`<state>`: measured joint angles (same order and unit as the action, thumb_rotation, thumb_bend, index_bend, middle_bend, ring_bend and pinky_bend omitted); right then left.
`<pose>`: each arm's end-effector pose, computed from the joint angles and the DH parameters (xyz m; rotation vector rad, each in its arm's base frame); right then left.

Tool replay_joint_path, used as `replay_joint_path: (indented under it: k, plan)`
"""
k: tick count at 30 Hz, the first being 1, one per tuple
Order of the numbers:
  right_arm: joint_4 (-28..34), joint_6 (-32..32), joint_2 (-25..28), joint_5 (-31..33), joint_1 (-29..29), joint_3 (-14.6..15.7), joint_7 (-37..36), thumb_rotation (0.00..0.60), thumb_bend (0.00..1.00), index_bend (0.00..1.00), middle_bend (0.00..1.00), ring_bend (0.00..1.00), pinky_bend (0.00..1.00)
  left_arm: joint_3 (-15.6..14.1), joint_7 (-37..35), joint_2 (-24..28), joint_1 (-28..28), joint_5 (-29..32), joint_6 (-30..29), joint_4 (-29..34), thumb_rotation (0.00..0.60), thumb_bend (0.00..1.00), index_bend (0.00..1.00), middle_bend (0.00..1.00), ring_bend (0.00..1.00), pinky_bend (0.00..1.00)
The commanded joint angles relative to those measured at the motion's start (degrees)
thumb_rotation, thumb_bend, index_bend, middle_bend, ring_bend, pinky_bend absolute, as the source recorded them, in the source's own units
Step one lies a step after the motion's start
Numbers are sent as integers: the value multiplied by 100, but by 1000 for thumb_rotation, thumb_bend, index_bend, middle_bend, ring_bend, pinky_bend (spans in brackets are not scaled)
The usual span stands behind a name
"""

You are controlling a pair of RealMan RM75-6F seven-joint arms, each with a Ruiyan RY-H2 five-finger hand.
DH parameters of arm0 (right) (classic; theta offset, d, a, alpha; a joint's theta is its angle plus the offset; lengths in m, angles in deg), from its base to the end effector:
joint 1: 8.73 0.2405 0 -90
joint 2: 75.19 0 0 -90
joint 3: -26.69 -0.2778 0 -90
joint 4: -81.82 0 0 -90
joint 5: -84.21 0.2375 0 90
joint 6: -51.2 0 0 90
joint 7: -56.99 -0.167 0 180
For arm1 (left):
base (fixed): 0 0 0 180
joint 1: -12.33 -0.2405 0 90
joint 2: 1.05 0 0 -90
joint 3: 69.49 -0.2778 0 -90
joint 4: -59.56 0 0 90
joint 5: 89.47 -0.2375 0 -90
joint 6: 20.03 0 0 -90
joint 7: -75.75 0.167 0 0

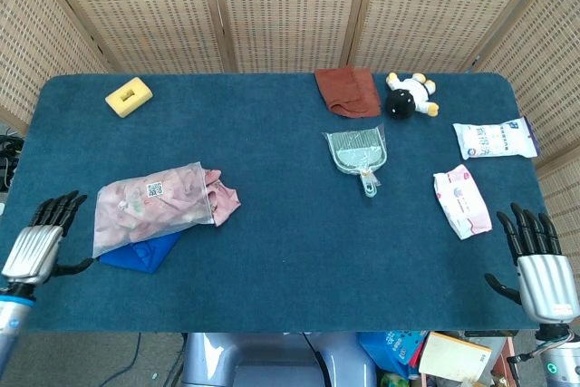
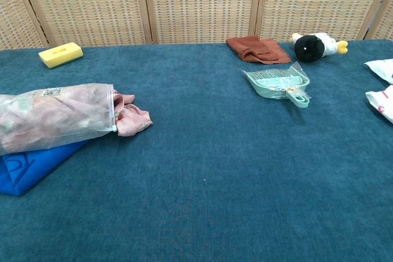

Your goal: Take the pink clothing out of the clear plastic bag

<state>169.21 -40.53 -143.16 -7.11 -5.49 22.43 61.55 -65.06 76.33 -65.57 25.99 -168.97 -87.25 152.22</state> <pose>-0.3351 -0.2029 0.1439 1.3893 -0.7055 0.9428 -0.3362 0.2612 0.1038 -1.5359 -1.0730 -0.7927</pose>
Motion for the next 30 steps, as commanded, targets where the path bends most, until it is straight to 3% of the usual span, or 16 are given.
replay_joint_path:
  k: [1,9,18,21,23,25,28,30]
  plan:
    - [8,1,17,30,0,-19,-31,600,0,0,0,0,0,357,-409,-323,752,550,1034,-329,600,195,0,0,0,0]
    - [9,34,49,71,12,-36,-111,600,0,0,0,0,0,630,-345,-820,1403,1548,2113,-1093,600,196,0,0,0,0]
    - [23,9,61,66,7,-43,-144,600,0,0,0,0,0,749,-603,-1243,1838,1987,2839,-1627,600,196,0,0,0,0]
    - [11,-12,56,58,2,-46,-151,600,0,0,0,0,0,772,-772,-1356,1982,2158,3204,-1819,600,198,0,3,9,79]
    - [2,-19,54,60,-3,-45,-155,600,0,0,0,0,0,775,-788,-1462,2044,2216,3257,-1975,600,202,10,86,106,244]
    - [-5,-18,50,63,-2,-46,-158,600,0,0,0,0,0,778,-833,-1560,2080,2306,3299,-2076,600,205,174,314,297,409]
    - [-15,-10,45,66,5,-49,-159,600,0,0,0,0,0,792,-906,-1630,2088,2346,3284,-2122,600,220,445,536,459,510]
    - [-21,-8,42,70,7,-52,-166,600,0,0,0,0,0,809,-938,-1711,2051,2296,3102,-2162,600,275,512,586,502,536]
